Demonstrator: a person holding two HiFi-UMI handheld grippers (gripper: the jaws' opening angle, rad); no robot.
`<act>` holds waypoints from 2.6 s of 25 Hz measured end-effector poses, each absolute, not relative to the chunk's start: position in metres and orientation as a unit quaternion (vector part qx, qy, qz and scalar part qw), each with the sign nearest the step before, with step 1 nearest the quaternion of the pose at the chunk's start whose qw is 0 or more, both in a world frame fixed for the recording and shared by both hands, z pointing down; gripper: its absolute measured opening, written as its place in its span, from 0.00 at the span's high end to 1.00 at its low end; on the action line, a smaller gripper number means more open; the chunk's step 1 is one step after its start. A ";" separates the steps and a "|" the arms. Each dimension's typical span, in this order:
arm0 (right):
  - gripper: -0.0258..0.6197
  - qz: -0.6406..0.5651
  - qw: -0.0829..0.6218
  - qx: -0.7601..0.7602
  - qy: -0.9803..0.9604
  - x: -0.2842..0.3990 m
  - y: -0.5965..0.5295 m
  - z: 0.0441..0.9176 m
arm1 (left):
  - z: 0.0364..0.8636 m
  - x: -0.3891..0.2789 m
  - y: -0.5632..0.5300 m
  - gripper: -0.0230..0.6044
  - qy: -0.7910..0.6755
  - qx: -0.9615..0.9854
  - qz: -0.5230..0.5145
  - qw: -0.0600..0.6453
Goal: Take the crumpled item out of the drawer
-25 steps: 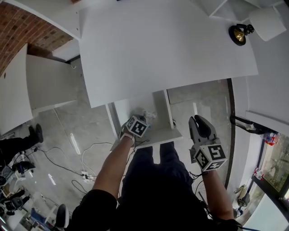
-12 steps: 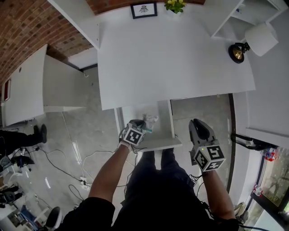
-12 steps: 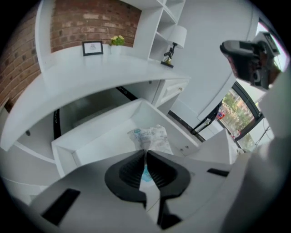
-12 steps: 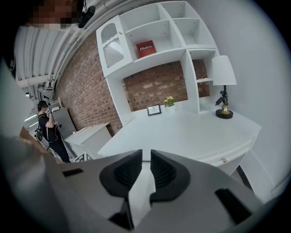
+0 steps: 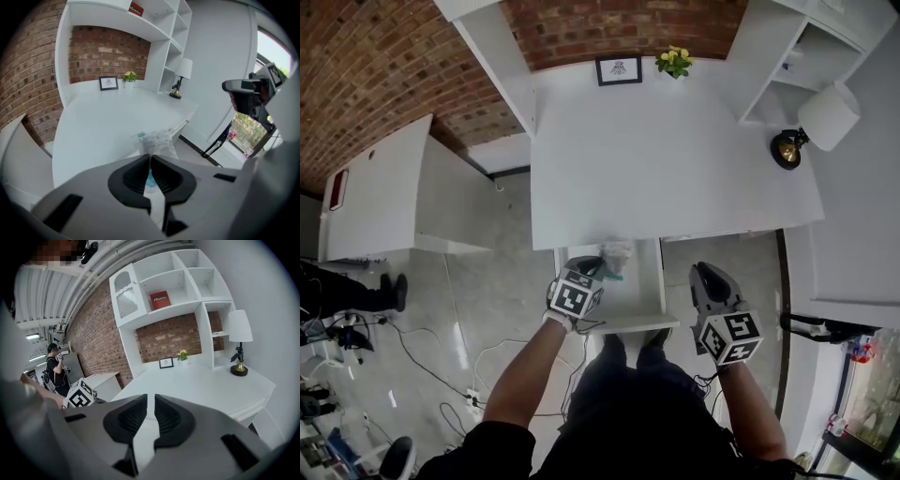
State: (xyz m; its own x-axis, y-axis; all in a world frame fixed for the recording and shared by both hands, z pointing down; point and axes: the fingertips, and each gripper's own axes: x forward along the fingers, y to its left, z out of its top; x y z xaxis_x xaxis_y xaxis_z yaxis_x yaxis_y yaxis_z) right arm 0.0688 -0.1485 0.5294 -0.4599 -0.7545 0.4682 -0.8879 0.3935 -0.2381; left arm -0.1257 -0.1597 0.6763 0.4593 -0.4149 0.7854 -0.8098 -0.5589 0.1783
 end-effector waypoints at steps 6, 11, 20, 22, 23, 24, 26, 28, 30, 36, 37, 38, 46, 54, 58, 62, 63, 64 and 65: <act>0.92 0.212 0.134 0.500 -0.829 0.062 -0.154 0.504 | 0.635 -0.130 -0.196 0.92 -0.395 0.819 0.337 0.244; 0.92 0.209 0.134 0.509 -0.824 0.064 -0.152 0.500 | 0.615 -0.133 -0.234 0.92 -0.402 0.826 0.327 0.221; 0.92 0.216 0.132 0.533 -0.807 0.073 -0.156 0.499 | 0.619 -0.137 -0.302 0.92 -0.407 0.822 0.326 0.229; 0.92 0.219 0.132 0.538 -0.803 0.075 -0.156 0.500 | 0.630 -0.138 -0.314 0.92 -0.409 0.815 0.328 0.248; 0.92 0.221 0.133 0.540 -0.801 0.077 -0.156 0.501 | 0.635 -0.139 -0.320 0.92 -0.411 0.811 0.328 0.257; 0.92 0.224 0.134 0.543 -0.798 0.078 -0.155 0.503 | 0.641 -0.140 -0.326 0.92 -0.413 0.808 0.326 0.266; 0.92 0.229 0.137 0.548 -0.793 0.082 -0.152 0.508 | 0.650 -0.141 -0.335 0.92 -0.415 0.802 0.326 0.280; 0.92 0.234 0.139 0.551 -0.789 0.085 -0.151 0.511 | 0.659 -0.142 -0.342 0.92 -0.415 0.798 0.331 0.286; 0.92 0.238 0.140 0.553 -0.786 0.088 -0.150 0.513 | 0.666 -0.143 -0.347 0.92 -0.416 0.793 0.337 0.290; 0.92 0.246 0.142 0.562 -0.777 0.100 -0.146 0.522 | 0.683 -0.140 -0.357 0.92 -0.421 0.782 0.337 0.314; 0.92 0.248 0.142 0.562 -0.776 0.100 -0.145 0.523 | 0.685 -0.140 -0.359 0.92 -0.422 0.780 0.335 0.317; 0.92 0.250 0.142 0.562 -0.776 0.100 -0.144 0.524 | 0.687 -0.140 -0.360 0.92 -0.425 0.778 0.334 0.320; 0.92 0.255 0.142 0.563 -0.773 0.101 -0.141 0.525 | 0.693 -0.144 -0.365 0.92 -0.446 0.768 0.329 0.320; 0.92 0.249 0.136 0.556 -0.781 0.095 -0.141 0.521 | 0.675 -0.155 -0.360 0.80 -0.453 0.776 0.316 0.305; 0.92 0.245 0.133 0.550 -0.787 0.090 -0.141 0.518 | 0.655 -0.165 -0.355 0.79 -0.475 0.777 0.295 0.290; 0.92 0.238 0.124 0.545 -0.794 0.085 -0.143 0.510 | 0.626 -0.172 -0.344 0.78 -0.492 0.782 0.266 0.274; 0.93 0.234 0.120 0.546 -0.795 0.085 -0.144 0.507 | 0.618 -0.172 -0.342 0.78 -0.495 0.785 0.257 0.270; 0.93 0.231 0.116 0.548 -0.796 0.086 -0.145 0.504 | 0.609 -0.172 -0.338 0.78 -0.498 0.787 0.248 0.267; 0.94 0.226 0.111 0.550 -0.796 0.087 -0.146 0.500 | 0.599 -0.171 -0.335 0.78 -0.500 0.790 0.236 0.265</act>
State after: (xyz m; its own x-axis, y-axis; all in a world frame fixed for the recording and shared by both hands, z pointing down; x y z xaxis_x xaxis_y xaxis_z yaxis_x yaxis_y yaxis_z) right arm 0.0868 -0.1462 0.4996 -0.3708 -0.8253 0.4258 -0.9259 0.2932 -0.2381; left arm -0.1715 -0.3350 0.5994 0.3877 -0.6647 0.6386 -0.9154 -0.3590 0.1821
